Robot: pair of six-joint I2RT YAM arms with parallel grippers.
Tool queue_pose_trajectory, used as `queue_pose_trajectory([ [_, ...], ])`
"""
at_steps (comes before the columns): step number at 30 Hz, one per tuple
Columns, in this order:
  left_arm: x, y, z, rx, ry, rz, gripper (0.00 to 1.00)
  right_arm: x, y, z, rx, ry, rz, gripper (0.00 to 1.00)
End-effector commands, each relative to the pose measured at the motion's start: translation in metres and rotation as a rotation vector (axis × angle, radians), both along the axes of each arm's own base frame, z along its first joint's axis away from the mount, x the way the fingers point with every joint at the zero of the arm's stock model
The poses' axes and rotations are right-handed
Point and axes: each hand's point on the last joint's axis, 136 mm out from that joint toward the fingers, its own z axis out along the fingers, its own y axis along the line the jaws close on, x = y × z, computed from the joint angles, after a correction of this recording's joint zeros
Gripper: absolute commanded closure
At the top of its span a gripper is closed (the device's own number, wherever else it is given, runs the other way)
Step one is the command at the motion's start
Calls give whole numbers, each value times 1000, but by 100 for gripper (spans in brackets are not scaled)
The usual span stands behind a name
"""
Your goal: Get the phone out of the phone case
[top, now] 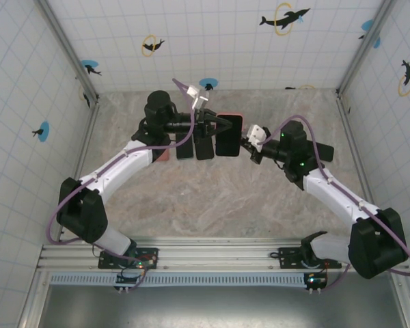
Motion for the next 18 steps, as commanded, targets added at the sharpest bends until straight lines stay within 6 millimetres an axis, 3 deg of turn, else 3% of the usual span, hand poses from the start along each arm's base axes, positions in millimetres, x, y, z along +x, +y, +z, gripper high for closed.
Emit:
queue_pose_trajectory([
  [1,3,0,-18,38,127,23,100,-8,-8,62,161,-144,5,91],
  [9,37,-2,-12,1,271,186,100,-24,-19,55,349,117,23,66],
  [18,65,11,-5,-157,603,365,100,-13,-47,40,683,468,-136,55],
])
